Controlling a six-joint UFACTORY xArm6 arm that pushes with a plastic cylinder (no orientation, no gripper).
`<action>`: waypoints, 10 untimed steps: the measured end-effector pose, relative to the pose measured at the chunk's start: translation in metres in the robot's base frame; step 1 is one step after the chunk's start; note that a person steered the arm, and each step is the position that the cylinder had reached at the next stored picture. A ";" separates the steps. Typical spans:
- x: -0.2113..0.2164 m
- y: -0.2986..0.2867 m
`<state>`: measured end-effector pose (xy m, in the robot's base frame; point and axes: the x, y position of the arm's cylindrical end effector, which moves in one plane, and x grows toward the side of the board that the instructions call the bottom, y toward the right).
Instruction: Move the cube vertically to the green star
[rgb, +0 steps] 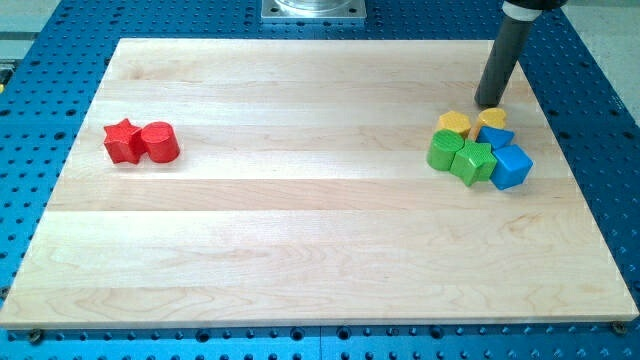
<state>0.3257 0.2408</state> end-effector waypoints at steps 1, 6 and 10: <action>0.000 0.034; 0.099 0.032; 0.151 -0.116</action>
<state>0.4767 0.1249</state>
